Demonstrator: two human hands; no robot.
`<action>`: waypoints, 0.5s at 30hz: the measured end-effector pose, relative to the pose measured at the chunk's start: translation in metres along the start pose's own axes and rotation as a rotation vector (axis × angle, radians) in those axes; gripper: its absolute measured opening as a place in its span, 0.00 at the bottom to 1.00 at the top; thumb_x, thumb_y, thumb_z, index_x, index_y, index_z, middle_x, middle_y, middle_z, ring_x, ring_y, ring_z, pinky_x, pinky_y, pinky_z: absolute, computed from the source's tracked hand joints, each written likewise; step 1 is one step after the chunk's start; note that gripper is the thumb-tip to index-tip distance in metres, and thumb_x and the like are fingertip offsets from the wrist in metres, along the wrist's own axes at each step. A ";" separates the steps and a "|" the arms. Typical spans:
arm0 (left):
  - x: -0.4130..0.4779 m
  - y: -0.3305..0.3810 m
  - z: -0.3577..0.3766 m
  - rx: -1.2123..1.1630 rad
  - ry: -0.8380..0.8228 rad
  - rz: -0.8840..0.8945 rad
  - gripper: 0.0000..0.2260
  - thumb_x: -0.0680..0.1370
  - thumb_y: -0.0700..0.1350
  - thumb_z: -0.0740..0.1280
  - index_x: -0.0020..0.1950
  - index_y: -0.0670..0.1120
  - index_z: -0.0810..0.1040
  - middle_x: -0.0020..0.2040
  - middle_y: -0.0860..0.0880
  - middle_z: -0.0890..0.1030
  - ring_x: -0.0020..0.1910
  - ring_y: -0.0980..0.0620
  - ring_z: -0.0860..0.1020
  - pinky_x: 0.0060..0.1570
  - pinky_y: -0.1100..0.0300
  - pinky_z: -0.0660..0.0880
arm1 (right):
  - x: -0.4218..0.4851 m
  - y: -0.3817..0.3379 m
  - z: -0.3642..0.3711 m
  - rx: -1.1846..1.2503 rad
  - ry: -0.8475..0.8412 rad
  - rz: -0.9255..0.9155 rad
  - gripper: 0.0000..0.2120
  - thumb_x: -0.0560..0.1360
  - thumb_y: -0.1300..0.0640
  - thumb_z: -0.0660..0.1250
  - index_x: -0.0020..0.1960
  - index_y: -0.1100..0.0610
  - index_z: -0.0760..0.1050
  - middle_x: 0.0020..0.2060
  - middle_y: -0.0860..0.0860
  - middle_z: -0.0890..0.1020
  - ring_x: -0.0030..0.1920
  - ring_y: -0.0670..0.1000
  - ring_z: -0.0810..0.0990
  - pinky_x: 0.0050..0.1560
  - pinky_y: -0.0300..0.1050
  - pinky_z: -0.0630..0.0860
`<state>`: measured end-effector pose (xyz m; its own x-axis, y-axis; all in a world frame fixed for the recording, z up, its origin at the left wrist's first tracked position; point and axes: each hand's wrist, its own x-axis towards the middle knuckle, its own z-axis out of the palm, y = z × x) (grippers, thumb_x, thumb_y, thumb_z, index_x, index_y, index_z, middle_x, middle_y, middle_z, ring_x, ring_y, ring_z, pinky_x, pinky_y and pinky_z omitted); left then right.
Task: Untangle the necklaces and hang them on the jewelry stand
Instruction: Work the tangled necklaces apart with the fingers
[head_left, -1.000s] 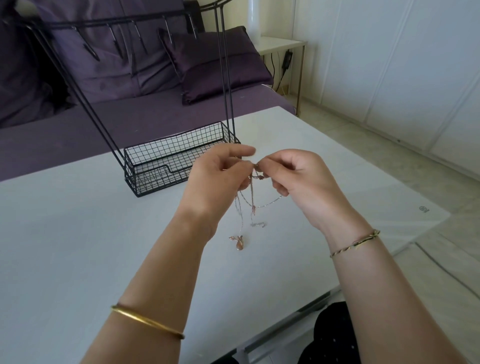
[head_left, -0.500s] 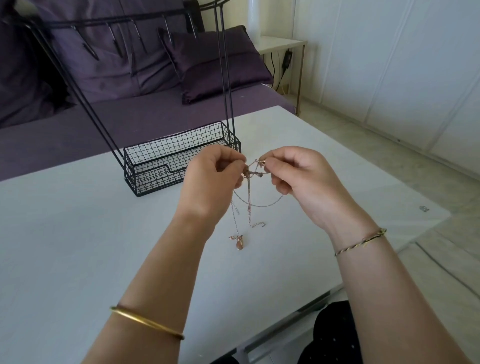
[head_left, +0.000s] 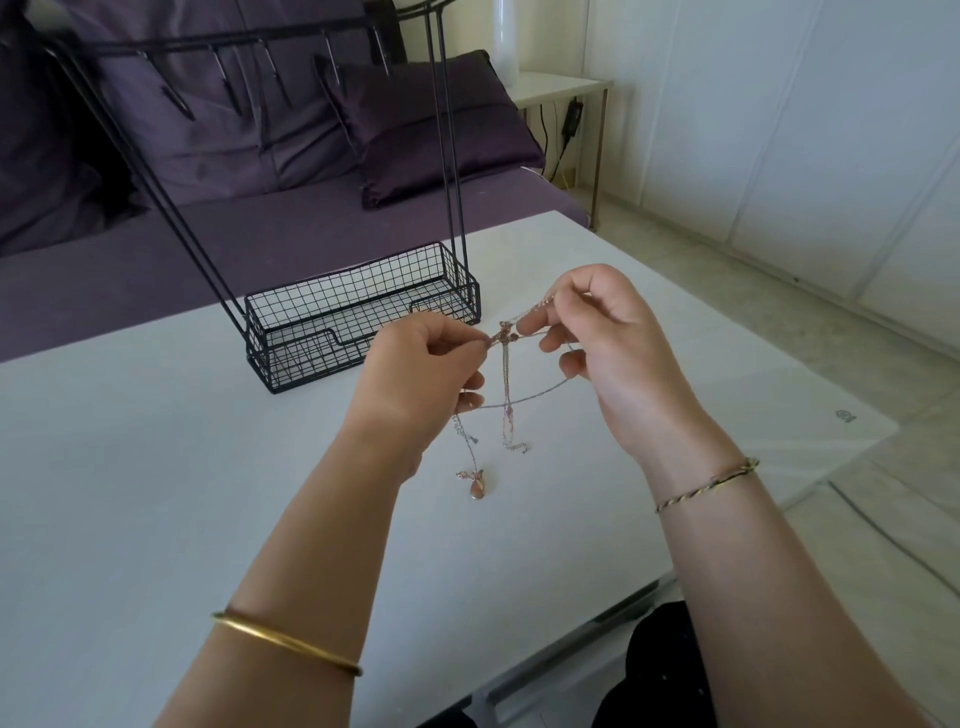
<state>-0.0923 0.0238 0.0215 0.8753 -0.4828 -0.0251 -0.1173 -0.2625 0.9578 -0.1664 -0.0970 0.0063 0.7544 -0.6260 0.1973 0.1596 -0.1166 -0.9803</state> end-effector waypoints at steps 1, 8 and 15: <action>0.000 0.000 0.000 -0.009 -0.003 -0.014 0.04 0.78 0.37 0.65 0.46 0.43 0.80 0.37 0.49 0.78 0.33 0.56 0.77 0.36 0.63 0.80 | 0.000 0.000 0.001 -0.004 0.005 0.000 0.08 0.81 0.60 0.56 0.44 0.53 0.69 0.34 0.46 0.83 0.38 0.46 0.76 0.35 0.40 0.68; 0.001 0.005 0.001 -0.150 -0.073 -0.144 0.04 0.78 0.38 0.65 0.46 0.41 0.79 0.36 0.47 0.74 0.33 0.54 0.73 0.31 0.64 0.73 | 0.000 0.000 0.004 0.099 0.046 0.063 0.07 0.82 0.59 0.54 0.46 0.54 0.69 0.32 0.45 0.83 0.43 0.46 0.82 0.45 0.44 0.74; -0.001 0.006 0.001 -0.204 -0.144 -0.205 0.04 0.78 0.40 0.66 0.46 0.40 0.78 0.35 0.48 0.73 0.32 0.54 0.72 0.29 0.65 0.74 | 0.001 -0.002 0.005 0.268 0.020 0.108 0.07 0.82 0.59 0.54 0.47 0.55 0.69 0.35 0.51 0.81 0.40 0.51 0.82 0.43 0.45 0.76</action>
<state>-0.0940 0.0222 0.0268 0.7941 -0.5542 -0.2494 0.1638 -0.2001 0.9660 -0.1628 -0.0934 0.0085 0.7638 -0.6393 0.0887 0.2434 0.1581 -0.9569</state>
